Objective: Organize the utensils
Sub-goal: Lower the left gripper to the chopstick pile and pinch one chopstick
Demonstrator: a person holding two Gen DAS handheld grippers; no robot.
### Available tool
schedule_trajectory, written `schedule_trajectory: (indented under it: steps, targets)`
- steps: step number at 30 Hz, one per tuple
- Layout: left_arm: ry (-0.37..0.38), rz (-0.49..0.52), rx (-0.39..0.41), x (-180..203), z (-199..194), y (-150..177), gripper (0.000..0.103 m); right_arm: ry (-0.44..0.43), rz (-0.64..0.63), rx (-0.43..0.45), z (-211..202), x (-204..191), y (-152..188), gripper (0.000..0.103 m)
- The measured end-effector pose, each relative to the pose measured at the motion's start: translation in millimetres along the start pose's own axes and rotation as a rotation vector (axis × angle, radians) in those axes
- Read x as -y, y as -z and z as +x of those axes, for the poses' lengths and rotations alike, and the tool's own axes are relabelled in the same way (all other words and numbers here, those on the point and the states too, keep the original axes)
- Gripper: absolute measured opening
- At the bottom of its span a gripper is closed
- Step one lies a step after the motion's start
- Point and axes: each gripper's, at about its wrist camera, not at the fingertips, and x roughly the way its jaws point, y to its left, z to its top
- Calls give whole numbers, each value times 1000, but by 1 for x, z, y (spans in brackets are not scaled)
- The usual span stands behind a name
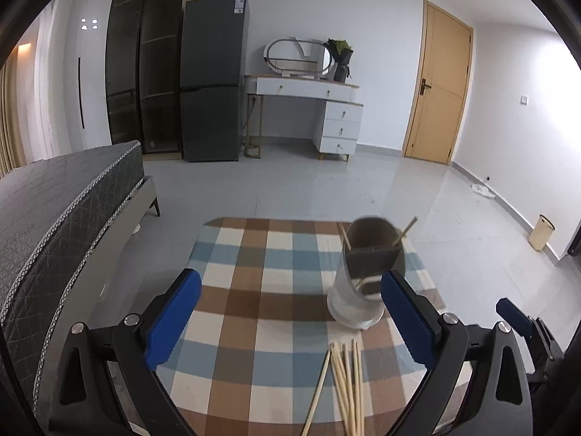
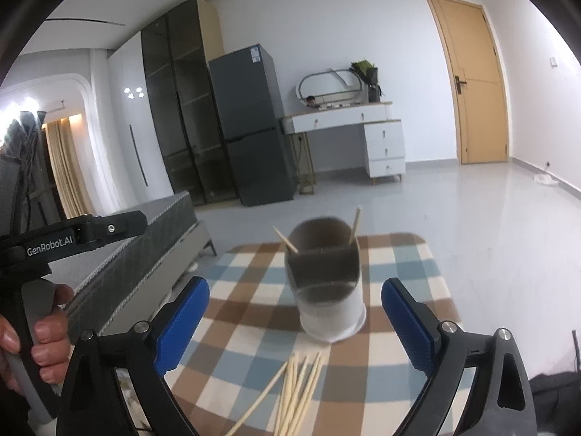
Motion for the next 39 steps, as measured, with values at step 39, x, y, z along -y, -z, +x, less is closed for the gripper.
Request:
schedule_trajectory:
  steps: [39]
  targets:
    - [6, 194, -686, 25, 174, 131, 95, -4, 267, -197, 50, 65, 36, 97]
